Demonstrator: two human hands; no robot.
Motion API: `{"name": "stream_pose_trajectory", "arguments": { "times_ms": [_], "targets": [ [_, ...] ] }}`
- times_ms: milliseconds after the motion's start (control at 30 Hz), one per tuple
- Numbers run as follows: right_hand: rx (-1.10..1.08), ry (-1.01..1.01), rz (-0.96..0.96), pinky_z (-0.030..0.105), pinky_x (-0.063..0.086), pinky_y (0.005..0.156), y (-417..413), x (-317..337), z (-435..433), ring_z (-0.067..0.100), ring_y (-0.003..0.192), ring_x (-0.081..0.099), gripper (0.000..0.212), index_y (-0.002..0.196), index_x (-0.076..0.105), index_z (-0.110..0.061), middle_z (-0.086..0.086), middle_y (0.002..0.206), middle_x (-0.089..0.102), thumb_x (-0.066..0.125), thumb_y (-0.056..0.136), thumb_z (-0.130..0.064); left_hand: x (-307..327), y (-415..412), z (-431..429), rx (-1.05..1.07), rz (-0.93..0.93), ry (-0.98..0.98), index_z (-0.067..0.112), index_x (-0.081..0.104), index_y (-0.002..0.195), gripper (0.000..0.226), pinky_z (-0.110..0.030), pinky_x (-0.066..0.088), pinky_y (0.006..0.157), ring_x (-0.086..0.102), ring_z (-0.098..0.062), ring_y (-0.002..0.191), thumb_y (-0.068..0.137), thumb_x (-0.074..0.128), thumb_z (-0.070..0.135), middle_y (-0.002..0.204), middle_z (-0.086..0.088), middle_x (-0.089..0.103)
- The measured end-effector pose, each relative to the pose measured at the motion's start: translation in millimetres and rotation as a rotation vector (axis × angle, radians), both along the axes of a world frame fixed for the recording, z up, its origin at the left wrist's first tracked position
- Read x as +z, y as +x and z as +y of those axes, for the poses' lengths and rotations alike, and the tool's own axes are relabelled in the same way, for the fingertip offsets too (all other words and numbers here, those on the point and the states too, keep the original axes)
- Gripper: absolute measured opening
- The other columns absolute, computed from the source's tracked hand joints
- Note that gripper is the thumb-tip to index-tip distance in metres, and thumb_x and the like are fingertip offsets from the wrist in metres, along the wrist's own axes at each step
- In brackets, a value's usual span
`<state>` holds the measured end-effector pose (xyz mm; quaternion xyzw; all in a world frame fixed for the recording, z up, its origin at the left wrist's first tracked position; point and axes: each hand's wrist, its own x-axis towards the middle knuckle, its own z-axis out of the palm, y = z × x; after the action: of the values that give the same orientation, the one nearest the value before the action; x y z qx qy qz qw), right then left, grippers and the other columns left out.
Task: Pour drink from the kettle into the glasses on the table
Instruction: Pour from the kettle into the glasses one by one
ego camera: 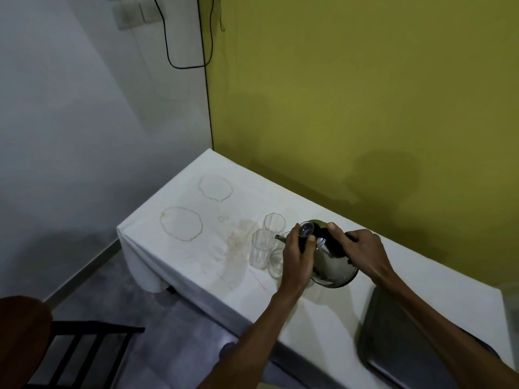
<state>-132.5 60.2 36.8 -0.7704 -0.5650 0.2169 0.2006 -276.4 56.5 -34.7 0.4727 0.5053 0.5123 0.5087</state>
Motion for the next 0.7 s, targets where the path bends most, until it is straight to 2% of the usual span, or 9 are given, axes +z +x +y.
{"name": "stream_pose_trajectory", "arguments": {
  "times_ms": [100,200,433,567,700],
  "targets": [
    [0.009,0.000,-0.013,0.042,0.051,0.063,0,4,1,0.043,0.065,0.069,0.118,0.061,0.057,0.006,0.029,0.062,0.061,0.033,0.058,-0.109,-2,2,1,0.010,-0.004,-0.002,0.018,0.059,0.133,0.041,-0.037,0.048,0.107,0.060,-0.009,0.123,0.099,0.049,0.038,0.130,0.002,0.067],
    [0.028,-0.003,-0.017,0.048,0.055,0.065,1,7,2,0.041,0.064,0.070,0.120,0.062,0.062,0.005,0.026,0.061,0.065,0.032,0.057,-0.110,-3,5,2,0.023,-0.005,-0.008,0.016,0.058,0.134,0.044,-0.038,0.047,0.108,0.059,-0.011,0.125,0.098,0.049,0.040,0.131,0.002,0.066],
    [0.052,0.004,-0.048,0.037,0.045,0.060,0,11,5,0.040,0.064,0.071,0.123,0.061,0.061,0.006,0.026,0.062,0.067,0.028,0.054,-0.112,0,5,2,0.038,-0.042,0.014,0.015,0.059,0.132,0.035,-0.028,0.048,0.104,0.060,-0.008,0.121,0.102,0.050,0.031,0.128,0.002,0.067],
    [0.066,0.005,-0.048,0.044,0.049,0.061,-1,12,7,0.043,0.064,0.069,0.122,0.060,0.058,0.007,0.025,0.055,0.060,0.030,0.054,-0.111,2,4,1,0.050,-0.048,0.021,0.015,0.060,0.128,0.031,-0.026,0.048,0.100,0.062,-0.009,0.118,0.102,0.050,0.029,0.123,0.001,0.068],
    [0.069,0.004,-0.047,0.051,0.056,0.067,-3,15,8,0.043,0.064,0.069,0.121,0.059,0.060,0.006,0.028,0.058,0.061,0.031,0.053,-0.112,5,3,1,0.059,-0.062,0.036,0.015,0.061,0.126,0.030,-0.023,0.048,0.098,0.062,-0.009,0.116,0.102,0.050,0.028,0.122,0.001,0.069]
  ]
}}
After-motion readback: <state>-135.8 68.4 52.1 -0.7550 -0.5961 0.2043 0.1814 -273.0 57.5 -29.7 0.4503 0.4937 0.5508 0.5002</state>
